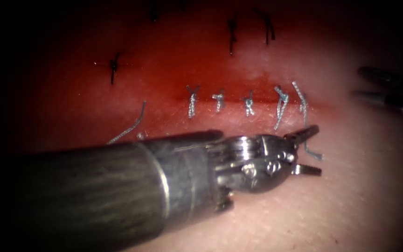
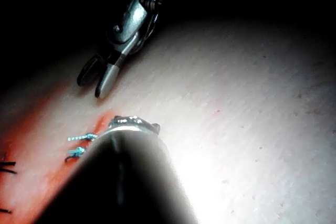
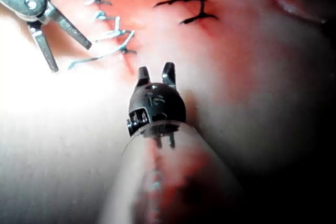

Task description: Wound Closure

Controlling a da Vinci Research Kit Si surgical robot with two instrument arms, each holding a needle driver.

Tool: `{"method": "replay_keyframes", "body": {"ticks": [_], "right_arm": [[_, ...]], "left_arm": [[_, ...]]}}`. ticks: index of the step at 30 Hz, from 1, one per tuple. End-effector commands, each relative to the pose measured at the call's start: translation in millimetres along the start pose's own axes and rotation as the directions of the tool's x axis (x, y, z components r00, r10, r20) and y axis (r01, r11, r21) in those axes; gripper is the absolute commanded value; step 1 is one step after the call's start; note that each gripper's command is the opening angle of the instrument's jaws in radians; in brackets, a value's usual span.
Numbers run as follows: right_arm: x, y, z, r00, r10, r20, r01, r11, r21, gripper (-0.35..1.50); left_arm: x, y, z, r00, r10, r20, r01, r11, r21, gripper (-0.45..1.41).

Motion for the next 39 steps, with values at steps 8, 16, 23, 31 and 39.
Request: {"method": "replay_keyframes", "body": {"ticks": [8,16,23,31,39], "right_arm": [[0.5,-0.7,1.0,1.000,0.004,-0.005,-0.004,1.000,0.001,-0.05],[0.4,-0.8,1.0,1.000,0.003,-0.011,-0.002,1.000,0.008,-0.20],[-0.9,-1.4,2.2,0.982,-0.086,-0.169,0.109,0.985,0.135,0.20],[-2.3,-2.6,4.3,0.925,-0.249,-0.287,0.300,0.942,0.152,1.01],[0.0,-5.0,6.7,0.867,-0.304,-0.394,0.341,0.940,0.026,1.28]], "left_arm": [[-0.2,-0.2,2.4,1.000,0.020,0.020,-0.020,1.000,-0.002,0.20],[-0.6,0.0,2.1,0.999,0.026,0.032,-0.025,0.999,-0.024,-0.45],[-0.2,-0.8,1.5,1.000,0.018,0.021,-0.018,0.999,-0.035,-0.45],[1.1,-3.1,0.2,0.999,0.000,-0.042,0.000,1.000,-0.002,-0.45],[1.4,-2.8,-0.4,0.999,0.012,-0.045,-0.012,1.000,-0.002,-0.45]]}}
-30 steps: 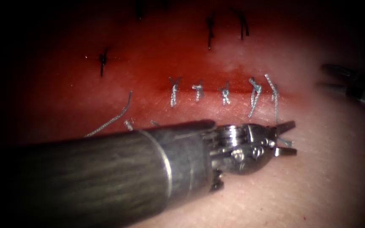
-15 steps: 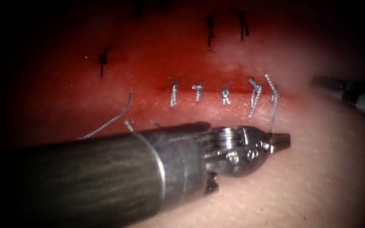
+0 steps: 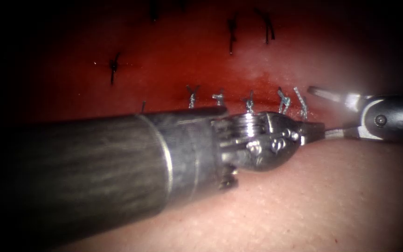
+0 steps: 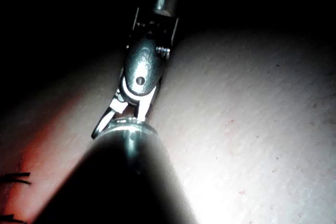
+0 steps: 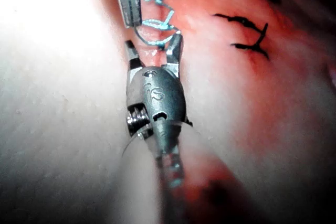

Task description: Wound Closure

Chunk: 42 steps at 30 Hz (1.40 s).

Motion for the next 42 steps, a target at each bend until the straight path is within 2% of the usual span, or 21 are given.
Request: {"method": "replay_keyframes", "body": {"ticks": [1,8,16,27,36,38,39,41,42], "right_arm": [[0.1,-0.5,1.8,1.000,-0.002,-0.018,0.002,1.000,-0.010,1.29],[0.6,-1.1,2.9,0.995,-0.010,-0.097,0.005,0.998,-0.055,1.29],[1.1,-2.3,3.8,0.986,-0.025,-0.164,0.018,0.999,-0.043,1.29],[2.0,-2.5,5.6,0.983,-0.024,-0.182,0.014,0.998,-0.056,1.29],[1.8,-2.3,6.2,0.982,-0.025,-0.186,0.014,0.998,-0.062,1.23],[1.6,-2.3,6.2,0.982,-0.038,-0.186,0.027,0.998,-0.064,1.09],[1.6,-2.3,6.1,0.982,-0.039,-0.186,0.027,0.998,-0.063,0.94],[1.5,-2.5,5.9,0.982,-0.063,-0.180,0.054,0.997,-0.058,0.04],[1.5,-2.6,5.8,0.983,-0.074,-0.171,0.067,0.997,-0.048,-0.35]], "left_arm": [[0.4,-0.1,0.4,1.000,0.008,-0.002,-0.008,1.000,0.000,-0.45],[1.5,0.7,-0.1,0.999,0.039,-0.005,-0.039,0.999,0.004,-0.45],[1.6,0.6,0.0,0.999,0.044,-0.007,-0.044,0.999,0.004,-0.45],[1.5,0.7,0.2,0.999,0.046,-0.006,-0.046,0.999,0.005,-0.45],[1.7,1.2,0.0,0.999,0.049,-0.011,-0.049,0.999,0.002,-0.45],[1.7,1.2,0.0,0.999,0.049,-0.011,-0.049,0.999,0.002,-0.45],[1.7,1.2,0.0,0.999,0.050,-0.011,-0.050,0.999,0.002,-0.45],[1.7,1.3,0.0,0.999,0.050,-0.011,-0.050,0.999,0.002,-0.45],[1.7,1.4,0.0,0.999,0.051,-0.011,-0.051,0.999,0.002,-0.45]]}}
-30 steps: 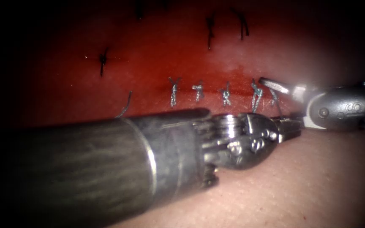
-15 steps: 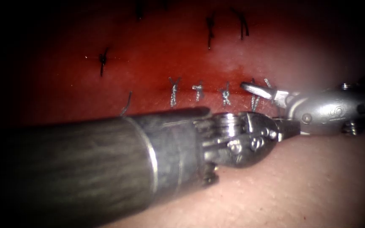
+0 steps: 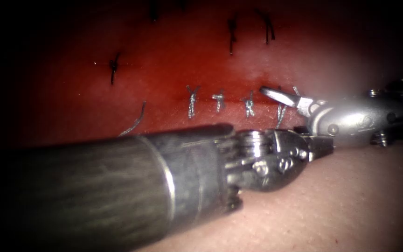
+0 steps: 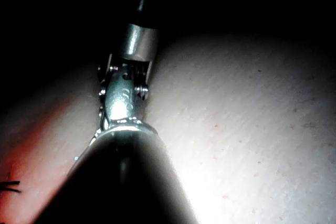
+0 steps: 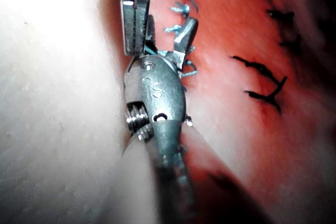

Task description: Wound Closure

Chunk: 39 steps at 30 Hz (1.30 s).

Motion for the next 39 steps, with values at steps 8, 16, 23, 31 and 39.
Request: {"method": "replay_keyframes", "body": {"ticks": [8,16,23,31,39], "right_arm": [[0.7,-0.1,0.4,0.999,-0.028,0.036,0.026,0.998,0.058,0.88],[1.1,1.0,-2.2,0.997,-0.010,0.081,0.005,0.998,0.061,1.35],[1.4,2.7,-3.9,0.992,0.001,0.122,-0.006,0.999,0.037,1.33],[1.6,2.4,-4.2,0.991,0.006,0.132,-0.010,0.999,0.032,1.28],[1.4,2.6,-4.4,0.990,0.011,0.138,-0.016,0.999,0.034,1.25]], "left_arm": [[-0.4,1.3,-0.9,1.000,0.019,-0.009,-0.019,1.000,-0.010,-0.45],[-1.5,6.4,-4.0,0.998,0.021,-0.064,-0.023,0.999,-0.031,-0.45],[-4.1,8.8,-5.0,0.973,-0.190,-0.134,0.172,0.976,-0.132,0.26],[-11.4,7.0,-5.8,0.932,-0.357,-0.065,0.347,0.929,-0.132,0.78],[-16.1,7.6,-7.2,0.919,-0.395,-0.007,0.390,0.910,-0.144,0.71]]}}
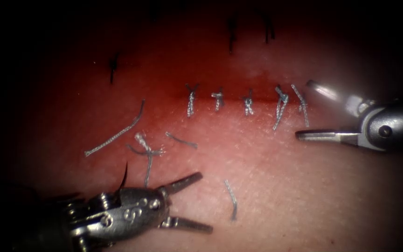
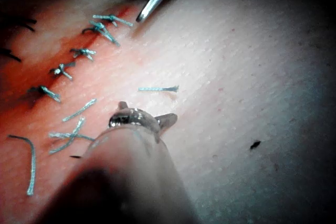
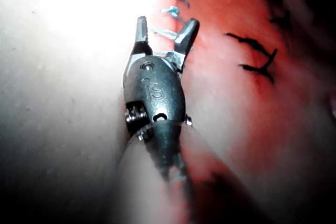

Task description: Wound Closure

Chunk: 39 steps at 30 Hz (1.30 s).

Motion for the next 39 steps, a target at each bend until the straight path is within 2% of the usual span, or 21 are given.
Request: {"method": "replay_keyframes", "body": {"ticks": [1,2,6,9,11,14,16,18,19,20,23,28,32,35,39], "right_arm": [[-0.2,0.0,0.9,1.000,-0.001,-0.003,0.001,1.000,0.001,1.23],[-0.2,0.0,0.8,1.000,0.005,-0.003,-0.005,1.000,0.001,1.21],[-0.5,0.2,0.8,1.000,0.021,0.012,-0.021,1.000,0.016,1.21],[-0.8,0.6,0.5,0.998,0.060,0.018,-0.061,0.996,0.071,1.21],[-0.8,1.4,0.3,0.995,0.076,0.058,-0.083,0.989,0.126,1.20],[-0.1,3.3,-0.4,0.989,0.114,0.098,-0.131,0.973,0.192,1.20],[0.6,4.6,-0.8,0.986,0.133,0.096,-0.152,0.964,0.219,1.20],[1.5,6.2,-0.9,0.983,0.156,0.095,-0.175,0.956,0.234,1.16],[2.2,7.6,-0.9,0.981,0.170,0.094,-0.188,0.951,0.244,1.16],[2.3,8.0,-1.0,0.981,0.173,0.090,-0.190,0.951,0.242,1.21],[2.9,7.9,-1.5,0.980,0.173,0.097,-0.191,0.955,0.227,1.20],[4.1,7.2,-2.4,0.979,0.172,0.105,-0.191,0.957,0.219,1.18],[4.6,7.1,-2.6,0.979,0.175,0.109,-0.193,0.962,0.193,1.16],[4.3,7.2,-3.3,0.977,0.169,0.126,-0.189,0.968,0.168,1.16],[3.6,6.7,-4.3,0.980,0.166,0.108,-0.181,0.973,0.147,1.15]], "left_arm": [[-0.2,0.0,0.6,1.000,0.002,-0.004,-0.002,1.000,-0.011,0.69],[-0.3,0.1,0.4,1.000,0.003,-0.006,-0.003,1.000,-0.018,0.64],[1.4,0.0,-0.4,1.000,-0.004,-0.028,0.003,1.000,-0.021,0.66],[3.9,-0.1,-1.2,0.995,0.040,-0.092,-0.041,0.999,-0.010,0.67],[5.4,-0.3,-1.7,0.993,0.042,-0.108,-0.044,0.999,-0.015,0.71],[8.0,-1.1,-2.7,0.988,0.062,-0.142,-0.064,0.998,-0.013,0.73],[9.8,-2.3,-3.5,0.977,0.087,-0.195,-0.094,0.995,-0.022,0.69],[11.2,-3.9,-4.5,0.960,0.157,-0.231,-0.164,0.986,-0.012,0.66],[11.9,-5.4,-5.3,0.950,0.193,-0.245,-0.204,0.979,-0.022,0.67],[12.1,-6.3,-5.9,0.939,0.233,-0.254,-0.247,0.969,-0.022,0.74],[11.5,-8.2,-7.4,0.925,0.272,-0.266,-0.287,0.958,-0.020,0.83],[8.5,-10.4,-9.6,0.933,0.269,-0.240,-0.276,0.961,0.004,0.62],[7.5,-12.2,-9.4,0.937,0.263,-0.231,-0.261,0.965,0.041,0.64],[6.9,-13.3,-8.9,0.938,0.244,-0.246,-0.238,0.970,0.056,0.66],[6.3,-13.5,-8.5,0.944,0.220,-0.248,-0.212,0.976,0.056,0.66]]}}
